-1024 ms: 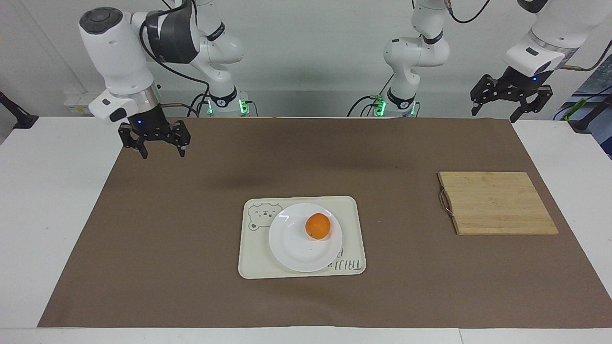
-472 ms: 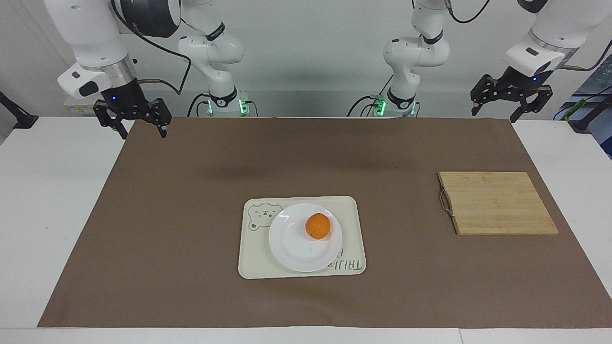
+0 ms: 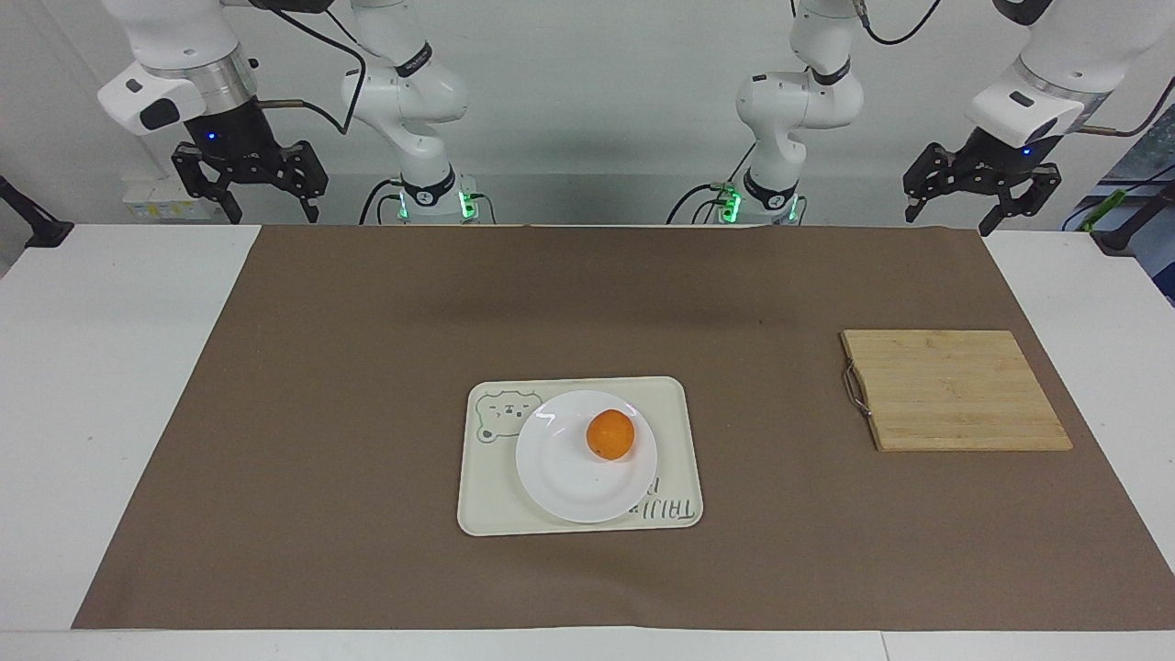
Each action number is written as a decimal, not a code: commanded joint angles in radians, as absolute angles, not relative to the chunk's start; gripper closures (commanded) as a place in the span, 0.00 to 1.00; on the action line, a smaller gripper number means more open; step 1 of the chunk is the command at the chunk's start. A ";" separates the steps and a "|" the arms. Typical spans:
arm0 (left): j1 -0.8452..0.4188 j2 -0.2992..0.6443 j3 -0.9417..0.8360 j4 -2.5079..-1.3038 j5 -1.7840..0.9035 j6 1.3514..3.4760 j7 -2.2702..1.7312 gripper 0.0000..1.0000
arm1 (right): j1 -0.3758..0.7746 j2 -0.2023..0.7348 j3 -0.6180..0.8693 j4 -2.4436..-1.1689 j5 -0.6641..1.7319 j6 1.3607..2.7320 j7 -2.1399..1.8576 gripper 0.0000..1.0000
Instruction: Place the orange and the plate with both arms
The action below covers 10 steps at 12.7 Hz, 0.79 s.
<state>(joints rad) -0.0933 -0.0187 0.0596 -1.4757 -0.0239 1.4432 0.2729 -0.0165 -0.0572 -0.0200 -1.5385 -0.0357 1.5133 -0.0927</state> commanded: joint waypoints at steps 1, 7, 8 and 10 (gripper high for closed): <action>-0.074 -0.023 0.046 -1.465 -0.028 1.425 0.279 0.00 | -0.020 -0.072 -0.015 -1.559 -0.037 1.503 -0.110 0.00; -0.074 -0.023 0.046 -1.465 -0.028 1.424 0.279 0.00 | -0.015 -0.095 -0.014 -1.606 0.008 1.526 -0.057 0.00; -0.074 -0.023 0.046 -1.465 -0.028 1.425 0.279 0.00 | -0.015 -0.095 -0.014 -1.618 0.008 1.555 -0.035 0.00; -0.074 -0.023 0.046 -1.465 -0.028 1.424 0.279 0.00 | -0.015 -0.095 -0.014 -1.621 0.008 1.560 -0.035 0.00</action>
